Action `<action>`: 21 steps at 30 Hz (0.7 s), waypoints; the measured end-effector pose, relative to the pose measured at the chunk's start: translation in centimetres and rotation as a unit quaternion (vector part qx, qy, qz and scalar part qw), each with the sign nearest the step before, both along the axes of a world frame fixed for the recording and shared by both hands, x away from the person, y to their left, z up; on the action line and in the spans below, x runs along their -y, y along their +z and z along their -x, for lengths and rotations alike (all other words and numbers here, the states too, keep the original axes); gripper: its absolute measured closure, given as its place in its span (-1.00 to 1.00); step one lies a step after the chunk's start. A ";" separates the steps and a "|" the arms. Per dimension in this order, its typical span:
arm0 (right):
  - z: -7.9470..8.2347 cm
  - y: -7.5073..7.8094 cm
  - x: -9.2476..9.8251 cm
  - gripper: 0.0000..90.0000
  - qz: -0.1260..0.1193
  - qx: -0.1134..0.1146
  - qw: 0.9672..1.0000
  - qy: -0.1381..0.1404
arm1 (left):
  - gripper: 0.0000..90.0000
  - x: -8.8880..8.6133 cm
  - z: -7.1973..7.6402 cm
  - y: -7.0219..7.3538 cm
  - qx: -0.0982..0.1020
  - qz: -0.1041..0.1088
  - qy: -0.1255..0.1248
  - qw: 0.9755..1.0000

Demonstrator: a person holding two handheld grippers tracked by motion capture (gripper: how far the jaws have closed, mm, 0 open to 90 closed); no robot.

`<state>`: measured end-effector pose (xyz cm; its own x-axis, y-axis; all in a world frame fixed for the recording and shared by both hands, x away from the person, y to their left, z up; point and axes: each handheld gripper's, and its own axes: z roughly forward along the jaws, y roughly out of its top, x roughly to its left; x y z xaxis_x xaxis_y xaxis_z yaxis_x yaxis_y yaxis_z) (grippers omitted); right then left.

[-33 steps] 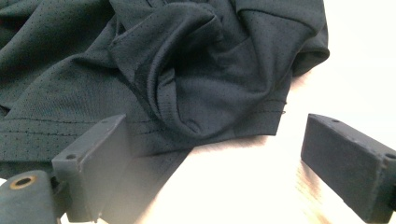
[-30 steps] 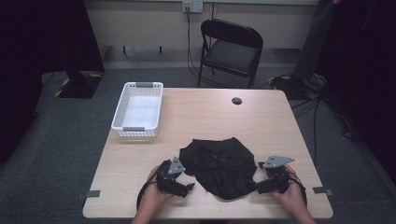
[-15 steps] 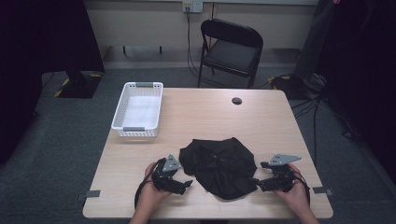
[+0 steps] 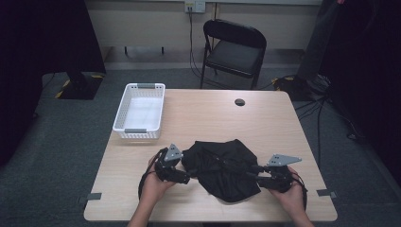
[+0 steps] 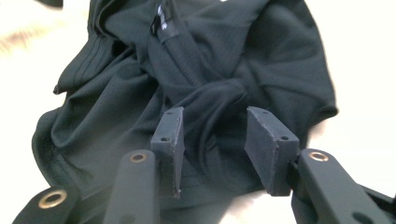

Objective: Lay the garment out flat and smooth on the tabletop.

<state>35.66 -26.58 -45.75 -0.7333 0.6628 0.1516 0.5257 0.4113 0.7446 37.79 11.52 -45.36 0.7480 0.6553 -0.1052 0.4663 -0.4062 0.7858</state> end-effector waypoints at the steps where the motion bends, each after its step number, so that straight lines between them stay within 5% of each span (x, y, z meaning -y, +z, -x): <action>1: 0.0 0.0 0.0 0.27 0.000 0.000 1.000 0.000 | -0.72 0.0 0.0 0.0 0.000 0.000 0.000 1.000; 8: 0.0 -0.6 -0.4 0.51 0.001 -0.011 1.000 0.002 | -0.54 0.4 -2.3 0.7 -0.018 0.034 0.000 0.999; 10: -0.2 -0.8 -0.3 0.51 0.002 -0.015 1.000 -0.002 | -0.30 0.8 -2.6 0.7 -0.025 0.023 -0.005 0.999; 13: -0.4 -1.2 -0.2 0.50 0.000 -0.024 1.000 -0.003 | 0.06 1.6 -3.0 0.4 -0.063 0.003 -0.011 0.998; 19: -0.4 -1.2 -0.4 0.54 0.006 -0.022 1.000 -0.002 | 0.74 2.3 -3.0 0.0 -0.079 -0.011 -0.019 0.997; 21: -0.6 -1.4 -0.3 0.73 0.000 -0.029 1.000 -0.001 | 0.88 2.5 -2.9 0.1 -0.078 -0.019 -0.020 0.997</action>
